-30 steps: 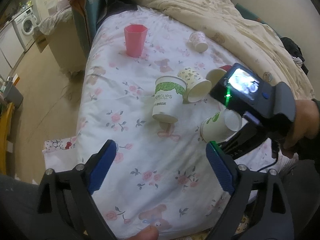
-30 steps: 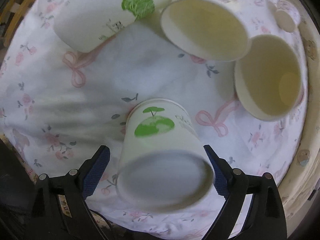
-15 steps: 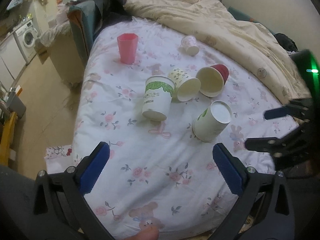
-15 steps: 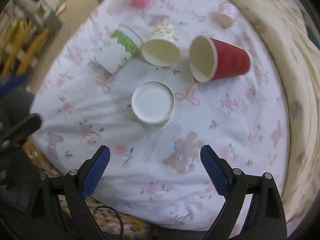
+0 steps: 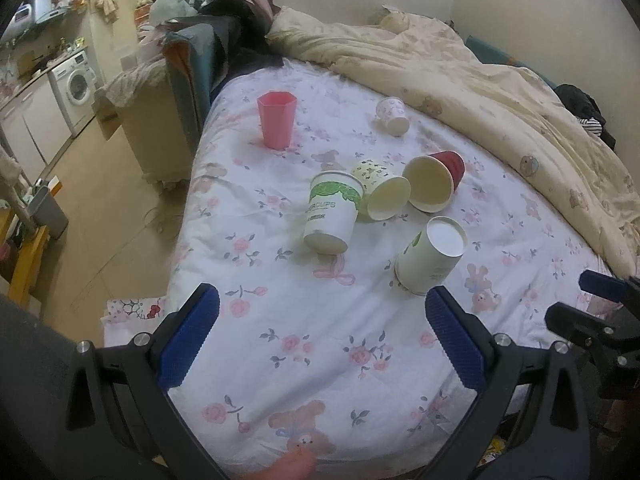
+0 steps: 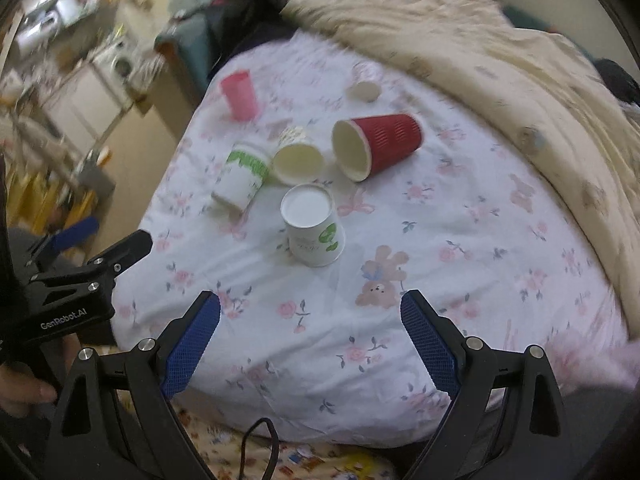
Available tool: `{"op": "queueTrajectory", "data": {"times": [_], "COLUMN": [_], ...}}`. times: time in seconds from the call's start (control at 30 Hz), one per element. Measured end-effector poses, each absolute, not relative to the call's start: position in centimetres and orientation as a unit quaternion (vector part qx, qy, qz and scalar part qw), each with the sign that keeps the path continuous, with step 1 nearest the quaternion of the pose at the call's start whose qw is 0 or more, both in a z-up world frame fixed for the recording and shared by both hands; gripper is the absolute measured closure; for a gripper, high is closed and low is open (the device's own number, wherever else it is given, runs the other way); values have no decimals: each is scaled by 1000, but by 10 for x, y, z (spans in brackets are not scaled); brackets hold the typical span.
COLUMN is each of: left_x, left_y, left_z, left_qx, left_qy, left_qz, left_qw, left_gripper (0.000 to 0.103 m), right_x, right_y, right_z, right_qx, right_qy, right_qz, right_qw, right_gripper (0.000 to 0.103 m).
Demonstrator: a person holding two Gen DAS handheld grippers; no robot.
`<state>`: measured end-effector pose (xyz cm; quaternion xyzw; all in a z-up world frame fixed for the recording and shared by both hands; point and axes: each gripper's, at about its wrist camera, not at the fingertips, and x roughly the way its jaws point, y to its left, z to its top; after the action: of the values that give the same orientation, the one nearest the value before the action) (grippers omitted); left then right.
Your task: Flip cup upside down
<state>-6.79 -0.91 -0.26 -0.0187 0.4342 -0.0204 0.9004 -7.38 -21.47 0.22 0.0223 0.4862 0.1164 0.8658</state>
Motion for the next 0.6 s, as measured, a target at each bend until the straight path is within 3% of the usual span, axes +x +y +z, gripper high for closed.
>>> {"op": "queueTrajectory", "data": {"times": [0.3, 0.6], "left_x": [-85, -88], "left_y": [-13, -11], "left_z": [-8, -13], "left_qx": [-14, -13], "left_qy": [434, 425], "left_qz": [-22, -1], "left_qw": [900, 905], "left_gripper": [1, 1], "right_x": [-100, -94], "right_y": [-222, -219], "right_z": [-4, -13], "right_qx": [46, 39], "right_qy": [396, 389], "right_qz": [77, 75], "right_qw": [914, 917], "right_gripper": [9, 9]}}
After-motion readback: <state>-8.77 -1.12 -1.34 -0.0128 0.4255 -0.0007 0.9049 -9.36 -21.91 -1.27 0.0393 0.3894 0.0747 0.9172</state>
